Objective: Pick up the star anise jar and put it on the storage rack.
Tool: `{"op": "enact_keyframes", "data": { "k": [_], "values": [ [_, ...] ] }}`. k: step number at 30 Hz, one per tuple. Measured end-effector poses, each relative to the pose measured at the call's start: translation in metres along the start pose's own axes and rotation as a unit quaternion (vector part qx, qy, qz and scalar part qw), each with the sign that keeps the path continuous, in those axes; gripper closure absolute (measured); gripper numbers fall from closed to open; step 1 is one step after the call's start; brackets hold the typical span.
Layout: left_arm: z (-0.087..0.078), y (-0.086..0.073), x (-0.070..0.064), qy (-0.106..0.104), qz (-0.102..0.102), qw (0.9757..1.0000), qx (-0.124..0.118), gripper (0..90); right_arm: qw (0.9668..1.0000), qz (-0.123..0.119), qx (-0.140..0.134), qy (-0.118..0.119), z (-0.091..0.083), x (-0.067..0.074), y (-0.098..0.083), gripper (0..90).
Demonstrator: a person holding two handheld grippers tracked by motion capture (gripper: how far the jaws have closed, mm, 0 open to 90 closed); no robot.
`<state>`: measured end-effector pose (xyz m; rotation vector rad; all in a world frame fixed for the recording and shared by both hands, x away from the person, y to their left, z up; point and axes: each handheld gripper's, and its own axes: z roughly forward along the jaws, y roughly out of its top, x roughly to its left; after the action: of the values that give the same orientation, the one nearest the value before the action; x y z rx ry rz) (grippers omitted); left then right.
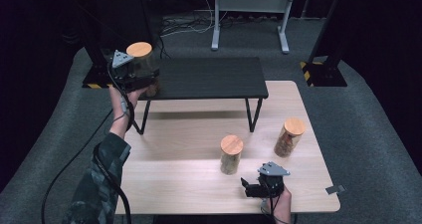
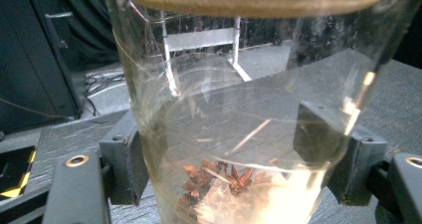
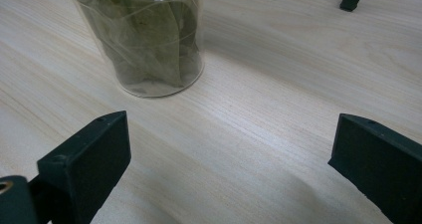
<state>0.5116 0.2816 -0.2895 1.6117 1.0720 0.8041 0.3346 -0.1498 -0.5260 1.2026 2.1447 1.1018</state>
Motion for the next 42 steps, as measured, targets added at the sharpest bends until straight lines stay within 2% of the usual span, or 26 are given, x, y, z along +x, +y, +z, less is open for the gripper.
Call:
{"op": "enact_keyframes", "data": {
  "k": [9, 20, 23, 24, 26, 31, 34, 39, 42],
  "values": [
    [0.0, 0.0, -0.001, 0.005, -0.002, 1.0, -0.001, 24.7, 1.0, 0.0, 0.001, 0.001, 0.0, 0.0, 0.0, 1.3],
    [-0.001, 0.002, -0.001, 0.006, 0.001, 0.9999, 0.011, 23.7, 1.0, 0.0, 0.002, 0.0, 0.0, 0.0, 0.0, 1.3],
    [-0.002, 0.002, -0.001, 0.007, 0.0, 0.9996, 0.028, 17.9, 1.0, 0.0, 0.002, 0.0, 0.0, 0.0, 0.0, 1.3],
    [-0.003, 0.003, -0.001, 0.01, -0.002, 0.999, 0.043, 14.8, 1.0, 0.0, 0.002, 0.0, 0.0, 0.0, 0.0, 1.3],
    [-0.003, 0.004, -0.001, 0.008, -0.004, 0.9987, 0.05, 11.9, 1.0, 0.0, 0.002, 0.0, 0.0, 0.0, 0.0, 1.3],
    [-0.008, 0.006, -0.004, 0.007, 0.011, 0.9959, 0.089, 1.4, 1.0, 0.0, 0.004, -0.001, 0.001, 0.0, 0.0, 1.3],
    [-0.013, 0.006, -0.004, 0.002, 0.015, 0.9939, 0.11, 0.0, 1.0, 0.001, 0.004, -0.001, 0.001, 0.0, 0.0, 1.3],
    [-0.027, 0.002, -0.003, -0.006, 0.021, 0.992, 0.124, 0.0, 1.0, 0.002, 0.006, -0.003, 0.001, 0.0, 0.0, 1.3],
    [-0.034, -0.006, -0.003, -0.009, 0.033, 0.9903, 0.135, 0.0, 1.0, 0.003, 0.006, -0.003, 0.001, 0.0, 0.001, 1.3]
  ]
}}
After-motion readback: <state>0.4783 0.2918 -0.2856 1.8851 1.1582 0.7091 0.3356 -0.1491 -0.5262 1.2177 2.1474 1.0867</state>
